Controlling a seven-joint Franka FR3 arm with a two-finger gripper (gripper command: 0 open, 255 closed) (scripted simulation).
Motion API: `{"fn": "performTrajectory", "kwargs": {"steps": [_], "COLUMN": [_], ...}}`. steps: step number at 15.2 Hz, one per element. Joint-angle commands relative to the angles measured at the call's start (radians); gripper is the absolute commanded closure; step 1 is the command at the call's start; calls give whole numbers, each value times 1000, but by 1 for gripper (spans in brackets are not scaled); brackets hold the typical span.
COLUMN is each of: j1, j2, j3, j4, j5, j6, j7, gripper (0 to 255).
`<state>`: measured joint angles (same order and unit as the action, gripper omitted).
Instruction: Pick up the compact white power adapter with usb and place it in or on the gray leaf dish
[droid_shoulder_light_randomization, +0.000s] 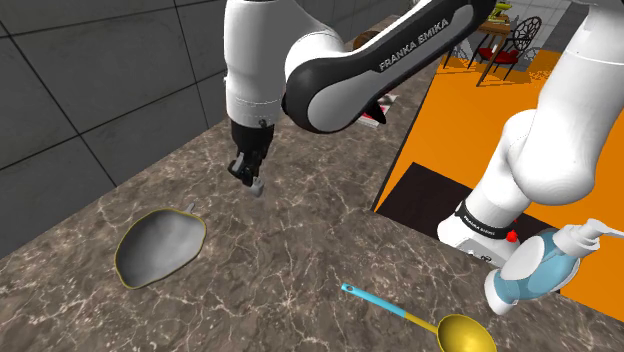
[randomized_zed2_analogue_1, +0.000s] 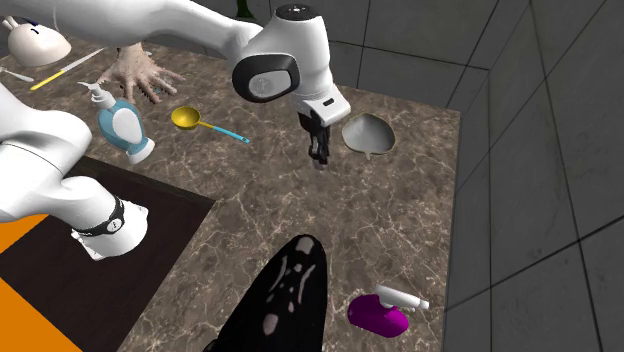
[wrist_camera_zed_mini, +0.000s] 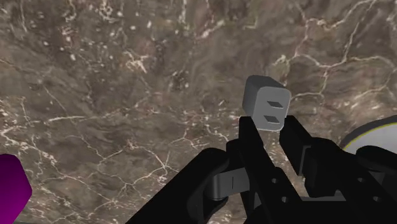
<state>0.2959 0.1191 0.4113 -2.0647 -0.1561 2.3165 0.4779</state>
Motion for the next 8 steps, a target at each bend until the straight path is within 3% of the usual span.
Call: {"fn": "performTrajectory", "kwargs": {"steps": [1, 8], "j1": [-2, -5], "j2": [-13, -51], "j3": [1, 4], "j4": [15, 65], "j5": [11, 38], "j6": [-27, -110], "j7": [-9, -32], "gripper": [255, 255]}}
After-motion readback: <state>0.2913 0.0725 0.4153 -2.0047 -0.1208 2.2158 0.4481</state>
